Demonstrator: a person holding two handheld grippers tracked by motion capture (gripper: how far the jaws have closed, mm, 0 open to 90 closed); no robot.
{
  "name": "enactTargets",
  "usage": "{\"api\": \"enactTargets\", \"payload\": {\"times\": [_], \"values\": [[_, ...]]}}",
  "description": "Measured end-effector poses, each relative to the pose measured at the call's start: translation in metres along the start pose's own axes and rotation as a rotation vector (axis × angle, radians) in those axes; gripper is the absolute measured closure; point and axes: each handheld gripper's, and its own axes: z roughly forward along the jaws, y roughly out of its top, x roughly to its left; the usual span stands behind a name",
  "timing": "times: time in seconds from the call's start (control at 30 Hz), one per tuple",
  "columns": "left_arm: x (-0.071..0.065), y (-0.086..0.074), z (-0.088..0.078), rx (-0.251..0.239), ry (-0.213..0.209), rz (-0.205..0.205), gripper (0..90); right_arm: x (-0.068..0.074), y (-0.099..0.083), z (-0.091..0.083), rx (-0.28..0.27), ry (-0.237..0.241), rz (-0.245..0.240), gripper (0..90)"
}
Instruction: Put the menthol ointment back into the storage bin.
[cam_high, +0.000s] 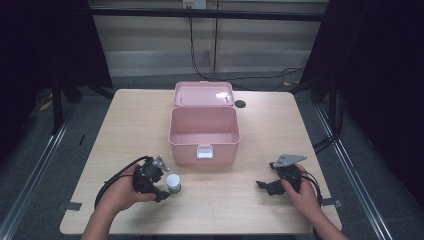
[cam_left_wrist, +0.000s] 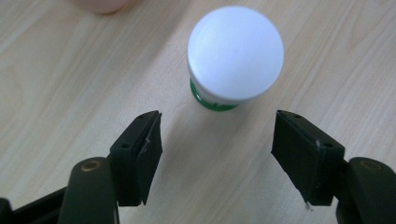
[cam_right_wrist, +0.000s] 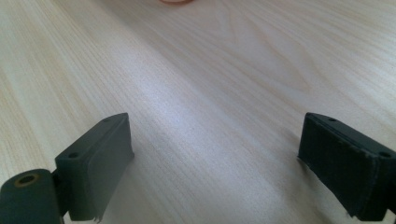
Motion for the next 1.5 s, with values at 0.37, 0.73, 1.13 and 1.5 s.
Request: {"api": "enactTargets", "payload": {"times": [0.37, 0.73, 1.13, 1.5], "values": [[0.0, 0.03, 0.002, 0.078, -0.015, 0.019, 39.0, 0.0, 0.0, 0.0, 0.0, 0.0, 0.0, 9.0], [-0.002, 0.046, 0.005, 0.132, -0.021, -0.009, 49.0, 0.0, 0.0, 0.0, 0.0, 0.001, 0.002, 9.0], [0.0, 0.058, 0.001, 0.186, -0.036, -0.099, 50.1, 0.0, 0.0, 0.0, 0.0, 0.0, 0.0, 9.0], [0.004, 0.066, -0.026, 0.194, -0.05, -0.153, 50.2, 0.0, 0.0, 0.0, -0.001, 0.0, 0.003, 9.0]]}}
